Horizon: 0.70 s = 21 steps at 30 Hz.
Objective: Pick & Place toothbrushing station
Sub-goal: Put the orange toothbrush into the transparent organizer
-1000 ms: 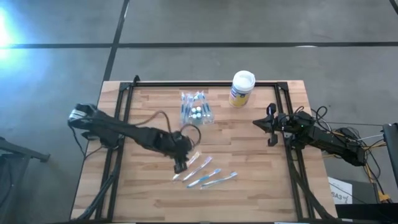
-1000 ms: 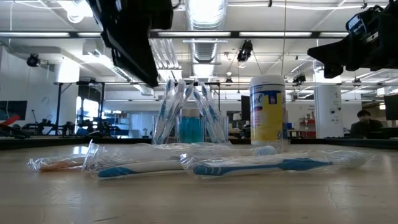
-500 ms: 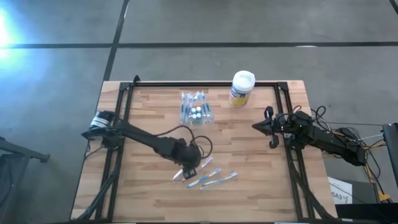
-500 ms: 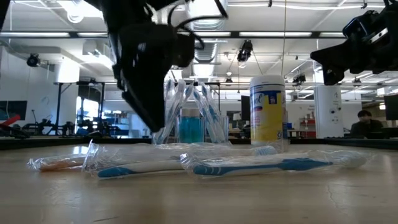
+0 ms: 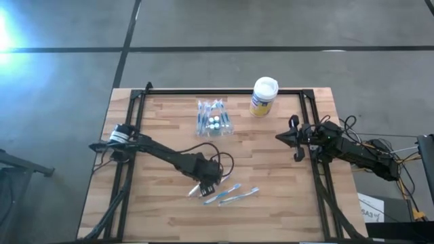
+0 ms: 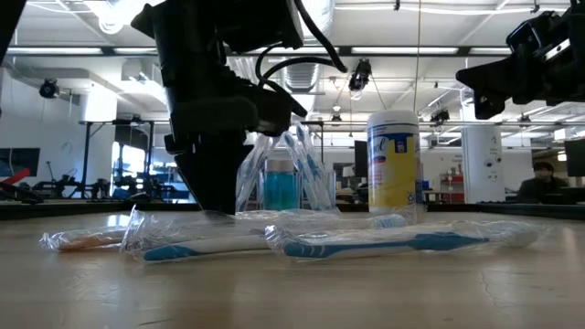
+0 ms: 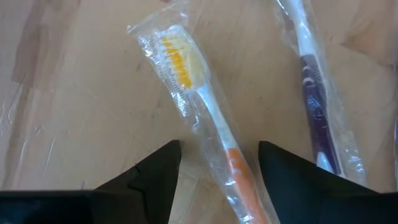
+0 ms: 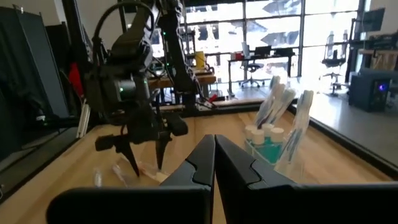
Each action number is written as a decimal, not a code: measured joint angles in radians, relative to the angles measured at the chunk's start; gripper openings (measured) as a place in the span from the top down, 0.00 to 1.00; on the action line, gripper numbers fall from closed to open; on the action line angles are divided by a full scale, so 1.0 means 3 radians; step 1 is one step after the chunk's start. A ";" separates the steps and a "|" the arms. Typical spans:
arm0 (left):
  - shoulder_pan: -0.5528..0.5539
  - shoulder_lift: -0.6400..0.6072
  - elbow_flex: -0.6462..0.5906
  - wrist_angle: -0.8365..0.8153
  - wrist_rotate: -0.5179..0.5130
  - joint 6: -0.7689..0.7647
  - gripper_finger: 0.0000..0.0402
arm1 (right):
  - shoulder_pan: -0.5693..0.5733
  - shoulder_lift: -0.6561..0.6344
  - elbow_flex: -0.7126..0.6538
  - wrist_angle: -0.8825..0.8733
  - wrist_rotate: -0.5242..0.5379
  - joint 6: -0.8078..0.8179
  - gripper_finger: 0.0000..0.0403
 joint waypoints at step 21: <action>-0.0084 0.0005 -0.0017 0.0019 -0.0190 0.0194 0.96 | 0.0000 0.0002 0.0000 0.0071 -0.0002 -0.0009 0.98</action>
